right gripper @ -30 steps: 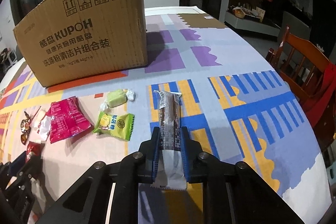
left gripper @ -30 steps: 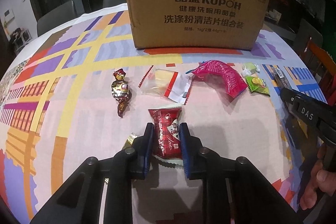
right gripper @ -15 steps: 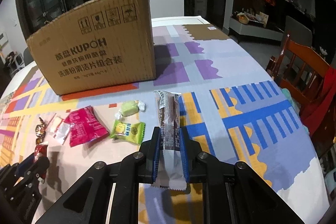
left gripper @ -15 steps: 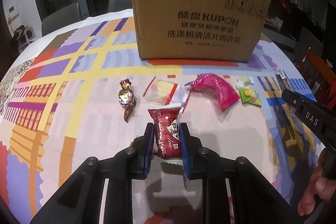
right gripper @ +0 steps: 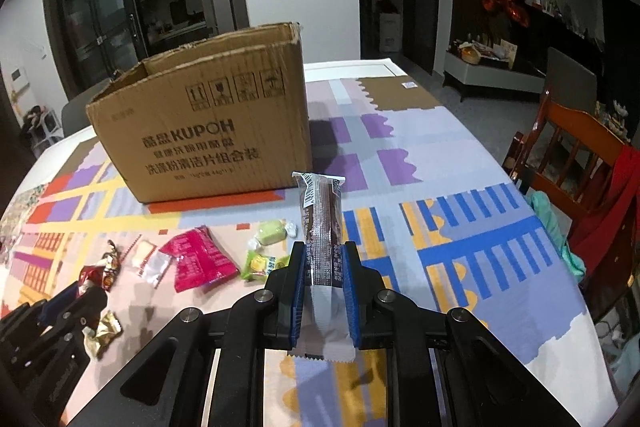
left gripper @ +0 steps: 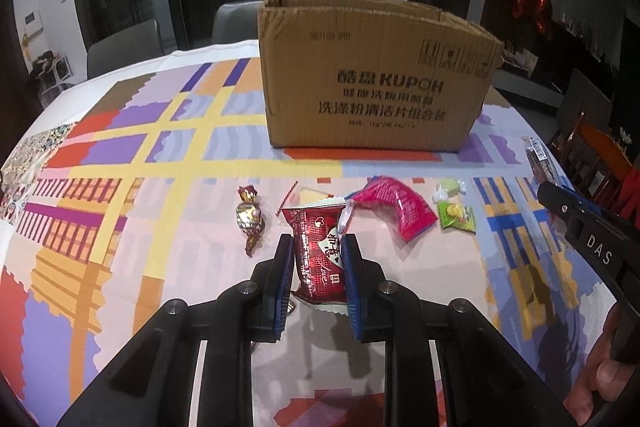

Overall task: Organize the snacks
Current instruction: 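Lift and carry the red packet and brown bar toward the box with both tools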

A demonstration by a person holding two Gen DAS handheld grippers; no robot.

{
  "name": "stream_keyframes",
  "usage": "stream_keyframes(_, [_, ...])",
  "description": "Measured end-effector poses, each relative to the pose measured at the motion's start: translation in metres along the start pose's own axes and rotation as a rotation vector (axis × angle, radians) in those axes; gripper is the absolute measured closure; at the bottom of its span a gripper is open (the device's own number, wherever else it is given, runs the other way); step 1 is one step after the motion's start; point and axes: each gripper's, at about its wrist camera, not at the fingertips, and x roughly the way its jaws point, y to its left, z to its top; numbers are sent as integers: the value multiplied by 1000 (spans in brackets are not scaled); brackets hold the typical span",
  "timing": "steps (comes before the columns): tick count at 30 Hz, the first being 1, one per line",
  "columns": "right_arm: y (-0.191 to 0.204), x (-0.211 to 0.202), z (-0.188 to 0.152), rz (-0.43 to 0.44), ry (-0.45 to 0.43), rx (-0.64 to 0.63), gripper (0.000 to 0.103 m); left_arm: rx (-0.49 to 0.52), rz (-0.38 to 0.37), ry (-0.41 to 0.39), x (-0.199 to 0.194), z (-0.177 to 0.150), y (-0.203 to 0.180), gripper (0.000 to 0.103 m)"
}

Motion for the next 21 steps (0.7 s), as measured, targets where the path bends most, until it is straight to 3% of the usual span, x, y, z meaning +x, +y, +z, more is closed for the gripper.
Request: stream_keyframes(21, [6,-37,30,24,-69,-18,84,-14,-20,-77,-30,44,1,79])
